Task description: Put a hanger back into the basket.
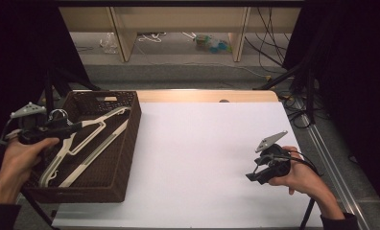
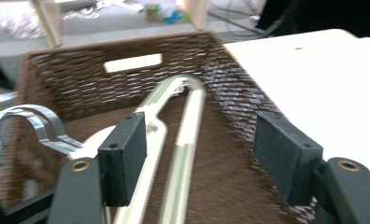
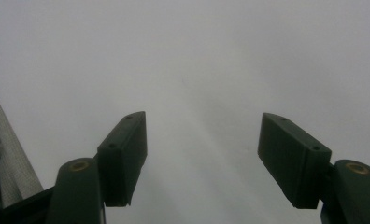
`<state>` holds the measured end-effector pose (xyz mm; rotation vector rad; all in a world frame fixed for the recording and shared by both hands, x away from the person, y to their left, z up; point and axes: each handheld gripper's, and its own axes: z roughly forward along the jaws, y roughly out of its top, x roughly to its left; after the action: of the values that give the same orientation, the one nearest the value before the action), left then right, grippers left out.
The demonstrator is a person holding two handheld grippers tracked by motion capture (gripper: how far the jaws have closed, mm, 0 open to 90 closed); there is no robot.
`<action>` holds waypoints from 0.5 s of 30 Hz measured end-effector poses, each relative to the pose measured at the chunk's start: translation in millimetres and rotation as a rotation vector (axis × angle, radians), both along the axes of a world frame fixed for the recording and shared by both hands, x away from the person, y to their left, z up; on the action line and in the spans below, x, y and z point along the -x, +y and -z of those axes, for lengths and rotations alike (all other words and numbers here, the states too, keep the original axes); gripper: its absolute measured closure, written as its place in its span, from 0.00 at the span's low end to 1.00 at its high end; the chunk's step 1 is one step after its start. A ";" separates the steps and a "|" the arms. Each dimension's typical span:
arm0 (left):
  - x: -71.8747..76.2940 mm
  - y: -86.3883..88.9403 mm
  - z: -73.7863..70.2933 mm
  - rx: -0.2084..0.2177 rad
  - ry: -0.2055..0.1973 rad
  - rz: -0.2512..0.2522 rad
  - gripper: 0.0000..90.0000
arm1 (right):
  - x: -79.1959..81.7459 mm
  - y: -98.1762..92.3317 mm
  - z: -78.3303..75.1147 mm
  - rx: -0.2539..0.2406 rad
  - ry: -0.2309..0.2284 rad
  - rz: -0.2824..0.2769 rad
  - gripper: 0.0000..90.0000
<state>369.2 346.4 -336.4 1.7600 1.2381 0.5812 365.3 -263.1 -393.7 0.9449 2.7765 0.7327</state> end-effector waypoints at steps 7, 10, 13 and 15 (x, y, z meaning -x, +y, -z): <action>40.9 -51.6 0.9 0.040 -0.087 0.087 0.34 | -0.4 4.5 3.5 -0.038 -0.031 0.024 0.37; 51.6 -70.4 8.4 0.112 -0.095 0.130 0.34 | 0.1 7.5 5.3 -0.054 -0.056 0.027 0.37; 57.9 -86.2 16.0 0.103 -0.110 0.160 0.34 | 2.0 10.4 5.4 -0.083 -0.081 0.045 0.36; 60.8 -98.4 21.8 0.069 -0.121 0.177 0.33 | 3.7 13.2 5.7 -0.117 -0.108 0.078 0.36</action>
<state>308.4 248.0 -358.2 1.7291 0.9968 0.5268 361.6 -249.8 -399.4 0.9967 2.6132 0.9135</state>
